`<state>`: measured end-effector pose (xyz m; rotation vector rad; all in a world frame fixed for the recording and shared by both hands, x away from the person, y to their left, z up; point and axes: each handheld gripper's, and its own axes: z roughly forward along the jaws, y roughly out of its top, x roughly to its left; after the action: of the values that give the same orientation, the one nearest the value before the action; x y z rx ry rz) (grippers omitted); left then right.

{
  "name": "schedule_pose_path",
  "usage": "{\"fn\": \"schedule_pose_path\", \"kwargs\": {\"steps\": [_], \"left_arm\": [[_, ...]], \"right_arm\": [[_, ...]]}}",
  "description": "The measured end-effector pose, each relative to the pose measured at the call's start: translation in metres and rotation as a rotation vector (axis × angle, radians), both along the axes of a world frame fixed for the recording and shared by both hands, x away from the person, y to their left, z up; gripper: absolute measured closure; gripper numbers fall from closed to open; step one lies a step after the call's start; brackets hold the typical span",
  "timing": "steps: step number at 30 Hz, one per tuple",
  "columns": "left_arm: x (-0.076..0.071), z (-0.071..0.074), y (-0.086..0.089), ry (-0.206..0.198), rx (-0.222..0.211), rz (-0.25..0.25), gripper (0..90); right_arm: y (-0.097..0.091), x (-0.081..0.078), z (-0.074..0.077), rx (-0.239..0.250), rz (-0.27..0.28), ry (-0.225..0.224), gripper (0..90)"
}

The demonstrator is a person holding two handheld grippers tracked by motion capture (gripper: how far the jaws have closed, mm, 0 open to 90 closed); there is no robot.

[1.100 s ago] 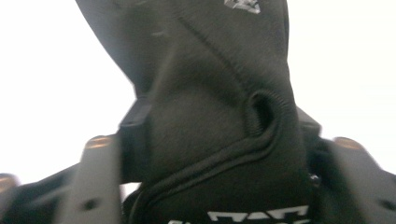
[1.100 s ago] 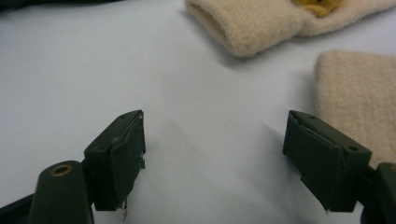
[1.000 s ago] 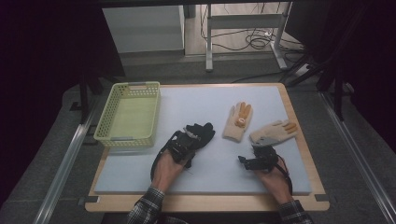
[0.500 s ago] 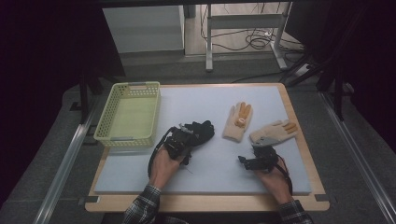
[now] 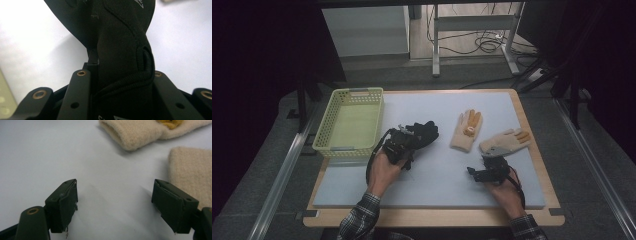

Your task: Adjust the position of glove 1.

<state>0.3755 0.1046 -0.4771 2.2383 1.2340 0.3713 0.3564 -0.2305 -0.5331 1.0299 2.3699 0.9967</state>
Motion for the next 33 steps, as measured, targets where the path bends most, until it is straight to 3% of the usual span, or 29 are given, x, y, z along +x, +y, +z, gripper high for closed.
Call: {"fn": "schedule_pose_path", "kwargs": {"steps": [13, 33], "left_arm": [[0.014, 0.033, 0.015, -0.006, -0.011, 0.012, 67.9], [0.031, 0.081, 0.061, -0.053, -0.013, 0.138, 67.5]], "right_arm": [[0.0, 0.0, 0.0, 0.0, 0.001, -0.001, 20.5], [0.0, 0.0, 0.0, -0.001, 0.001, -0.002, 20.5]]}}
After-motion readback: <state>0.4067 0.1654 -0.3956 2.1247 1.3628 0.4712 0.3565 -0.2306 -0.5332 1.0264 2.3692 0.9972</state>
